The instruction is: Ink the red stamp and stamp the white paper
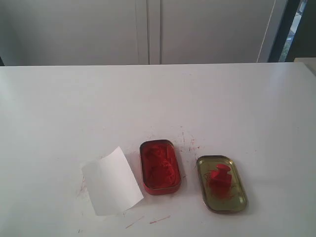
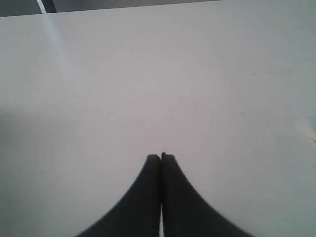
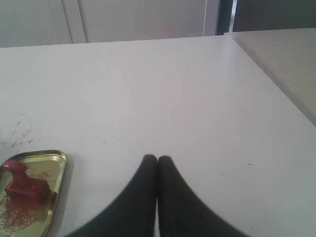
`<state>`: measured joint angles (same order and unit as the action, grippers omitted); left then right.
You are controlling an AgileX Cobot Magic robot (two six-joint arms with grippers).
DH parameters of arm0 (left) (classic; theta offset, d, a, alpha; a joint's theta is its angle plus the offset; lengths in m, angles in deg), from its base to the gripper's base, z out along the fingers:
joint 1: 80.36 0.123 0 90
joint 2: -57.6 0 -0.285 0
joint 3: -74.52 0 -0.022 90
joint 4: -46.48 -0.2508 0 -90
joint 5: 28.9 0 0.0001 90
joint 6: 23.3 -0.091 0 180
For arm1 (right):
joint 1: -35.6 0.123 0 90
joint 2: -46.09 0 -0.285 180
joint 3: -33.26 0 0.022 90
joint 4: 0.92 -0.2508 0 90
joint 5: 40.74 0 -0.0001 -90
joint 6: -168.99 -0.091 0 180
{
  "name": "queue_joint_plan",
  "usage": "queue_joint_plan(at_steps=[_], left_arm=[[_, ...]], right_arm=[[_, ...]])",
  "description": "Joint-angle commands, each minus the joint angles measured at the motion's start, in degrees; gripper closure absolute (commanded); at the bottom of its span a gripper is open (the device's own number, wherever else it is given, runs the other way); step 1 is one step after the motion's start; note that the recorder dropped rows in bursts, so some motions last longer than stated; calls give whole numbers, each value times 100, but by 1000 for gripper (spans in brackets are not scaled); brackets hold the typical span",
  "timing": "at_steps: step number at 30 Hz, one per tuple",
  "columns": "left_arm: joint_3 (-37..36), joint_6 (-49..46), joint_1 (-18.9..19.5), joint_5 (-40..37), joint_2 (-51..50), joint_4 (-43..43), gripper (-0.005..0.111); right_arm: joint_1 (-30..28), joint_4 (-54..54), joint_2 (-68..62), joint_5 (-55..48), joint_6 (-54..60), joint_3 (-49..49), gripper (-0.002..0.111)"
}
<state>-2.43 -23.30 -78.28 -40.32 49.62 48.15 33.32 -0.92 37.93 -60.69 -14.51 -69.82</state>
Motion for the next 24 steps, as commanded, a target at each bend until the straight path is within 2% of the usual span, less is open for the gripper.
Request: queue_joint_plan(at_steps=[1,14,24], left_arm=[[-27,0,6,-14,19,7,107],[-27,0,6,-14,19,7,107],[-27,0,6,-14,19,7,107]], right_arm=[[-14,0,37,13,4,29,108],[-14,0,37,240,4,29,108],[-14,0,37,1960,114,29,108]])
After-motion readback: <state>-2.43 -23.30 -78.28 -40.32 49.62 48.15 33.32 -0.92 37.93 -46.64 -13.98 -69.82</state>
